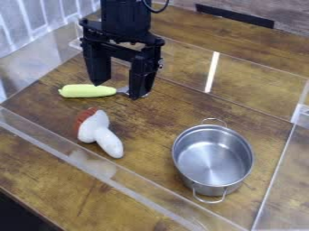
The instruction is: Move the green spoon to the right
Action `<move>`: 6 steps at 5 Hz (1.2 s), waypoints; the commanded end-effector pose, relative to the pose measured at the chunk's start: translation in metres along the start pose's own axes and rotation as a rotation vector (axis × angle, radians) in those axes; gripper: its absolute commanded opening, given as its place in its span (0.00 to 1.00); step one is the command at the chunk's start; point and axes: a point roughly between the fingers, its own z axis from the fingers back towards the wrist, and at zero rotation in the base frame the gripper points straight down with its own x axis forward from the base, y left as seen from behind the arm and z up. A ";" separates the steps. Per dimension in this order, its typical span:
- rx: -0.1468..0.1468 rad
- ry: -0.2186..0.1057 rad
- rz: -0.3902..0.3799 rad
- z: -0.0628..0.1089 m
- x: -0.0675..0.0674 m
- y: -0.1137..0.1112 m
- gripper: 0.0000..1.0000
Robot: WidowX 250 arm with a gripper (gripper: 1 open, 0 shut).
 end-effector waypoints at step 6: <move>0.178 -0.059 -0.719 -0.033 0.036 0.084 1.00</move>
